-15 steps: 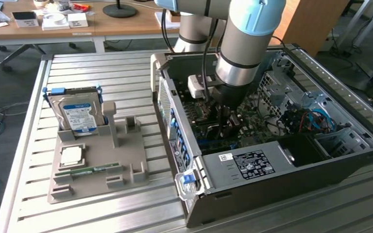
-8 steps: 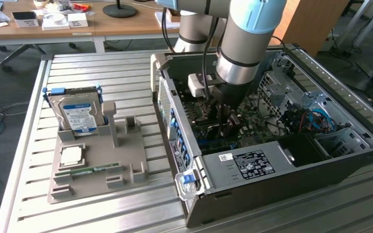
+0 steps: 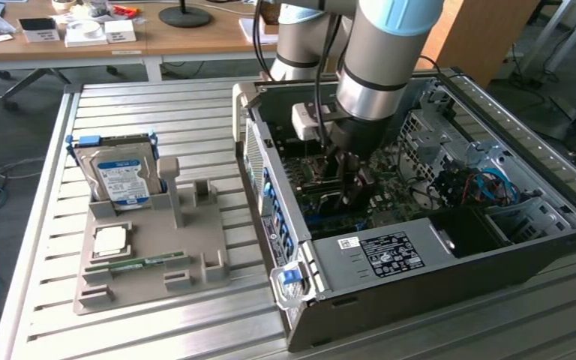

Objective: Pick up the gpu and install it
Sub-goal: 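Insert the gpu into the slot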

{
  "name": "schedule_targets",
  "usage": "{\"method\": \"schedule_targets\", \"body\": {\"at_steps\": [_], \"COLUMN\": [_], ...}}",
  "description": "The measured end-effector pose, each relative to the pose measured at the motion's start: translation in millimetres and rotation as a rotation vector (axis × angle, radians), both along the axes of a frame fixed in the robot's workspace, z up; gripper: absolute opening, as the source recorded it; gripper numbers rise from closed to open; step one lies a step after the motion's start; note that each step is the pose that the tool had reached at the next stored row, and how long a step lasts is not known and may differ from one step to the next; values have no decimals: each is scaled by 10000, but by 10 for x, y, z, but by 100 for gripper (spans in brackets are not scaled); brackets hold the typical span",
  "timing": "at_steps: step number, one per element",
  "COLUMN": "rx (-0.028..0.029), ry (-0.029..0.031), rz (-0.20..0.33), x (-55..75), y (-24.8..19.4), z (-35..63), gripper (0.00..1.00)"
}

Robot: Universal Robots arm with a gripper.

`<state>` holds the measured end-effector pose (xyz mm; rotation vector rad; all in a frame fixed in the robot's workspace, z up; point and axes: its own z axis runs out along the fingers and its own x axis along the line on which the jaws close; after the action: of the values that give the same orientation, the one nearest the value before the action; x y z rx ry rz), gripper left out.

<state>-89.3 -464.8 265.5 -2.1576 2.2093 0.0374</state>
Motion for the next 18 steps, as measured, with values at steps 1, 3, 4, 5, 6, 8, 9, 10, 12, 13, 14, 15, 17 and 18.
{"method": "schedule_targets", "body": {"at_steps": [1, 3, 4, 5, 6, 8, 9, 10, 12, 13, 14, 15, 17, 18], "rx": [1, 1, 1, 1, 1, 1, 0, 2, 1, 0, -1, 0, 2, 1], "ry": [0, 0, 0, -1, 0, 0, 0, -1, 0, 0, 1, 0, -1, -1], "rz": [0, 0, 1, 0, 0, 0, 0, 0, 0, 0, 0, 1, 1, 1], "x": [0, 0, 0, 0, 0, 0, 0, 0, 0, 0, 0, 0, 0, 0], "y": [0, 0, 0, 0, 0, 0, 0, 0, 0, 0, 0, 0, 0, 0], "z": [19, 55, 74, 90, 102, 134, 158, 175, 212, 233, 250, 257, 256, 257], "gripper": [69, 69, 69, 69, 69, 69, 69, 69, 69, 69, 69, 69, 69, 69]}}
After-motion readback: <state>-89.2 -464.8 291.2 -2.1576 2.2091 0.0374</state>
